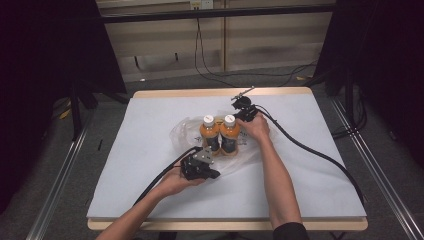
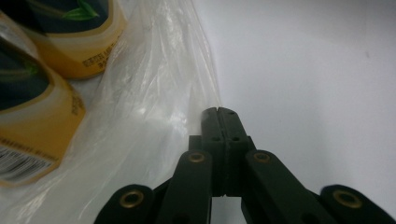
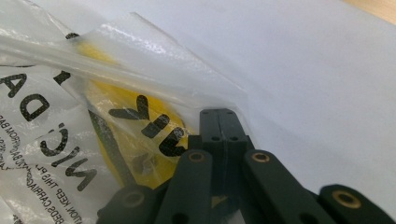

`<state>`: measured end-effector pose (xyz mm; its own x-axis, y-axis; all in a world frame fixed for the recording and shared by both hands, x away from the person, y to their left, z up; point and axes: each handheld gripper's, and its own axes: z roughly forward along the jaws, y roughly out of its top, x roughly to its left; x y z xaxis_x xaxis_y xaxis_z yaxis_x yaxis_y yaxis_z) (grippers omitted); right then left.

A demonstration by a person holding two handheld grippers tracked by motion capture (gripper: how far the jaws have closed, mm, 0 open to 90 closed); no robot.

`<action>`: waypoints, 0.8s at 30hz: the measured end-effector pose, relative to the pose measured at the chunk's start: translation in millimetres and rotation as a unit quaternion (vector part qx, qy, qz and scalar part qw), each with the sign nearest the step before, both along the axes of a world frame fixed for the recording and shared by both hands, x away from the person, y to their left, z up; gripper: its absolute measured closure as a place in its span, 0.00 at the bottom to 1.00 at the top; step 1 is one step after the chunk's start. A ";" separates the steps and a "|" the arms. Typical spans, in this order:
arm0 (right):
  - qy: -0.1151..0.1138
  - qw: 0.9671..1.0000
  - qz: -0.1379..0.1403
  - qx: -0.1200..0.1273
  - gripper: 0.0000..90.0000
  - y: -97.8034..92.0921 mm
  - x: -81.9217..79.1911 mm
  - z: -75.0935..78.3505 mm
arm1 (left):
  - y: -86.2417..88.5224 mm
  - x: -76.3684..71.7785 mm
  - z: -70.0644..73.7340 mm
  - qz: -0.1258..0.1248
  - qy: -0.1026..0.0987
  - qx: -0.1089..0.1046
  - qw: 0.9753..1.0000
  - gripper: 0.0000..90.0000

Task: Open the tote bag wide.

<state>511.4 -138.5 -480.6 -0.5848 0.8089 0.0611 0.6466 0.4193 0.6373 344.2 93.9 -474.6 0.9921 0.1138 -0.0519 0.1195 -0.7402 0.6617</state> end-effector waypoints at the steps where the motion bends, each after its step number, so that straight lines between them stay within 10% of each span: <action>1: -0.002 1.000 0.002 -0.005 1.00 0.7 -1.0 0.3 | 2.3 1.6 0.2 0.000 0.006 0.001 1.000 1.00; 24: -0.062 0.996 0.050 0.038 1.00 -9.2 -50.9 39.3 | 12.8 -0.8 4.5 0.024 0.016 -0.055 0.998 0.99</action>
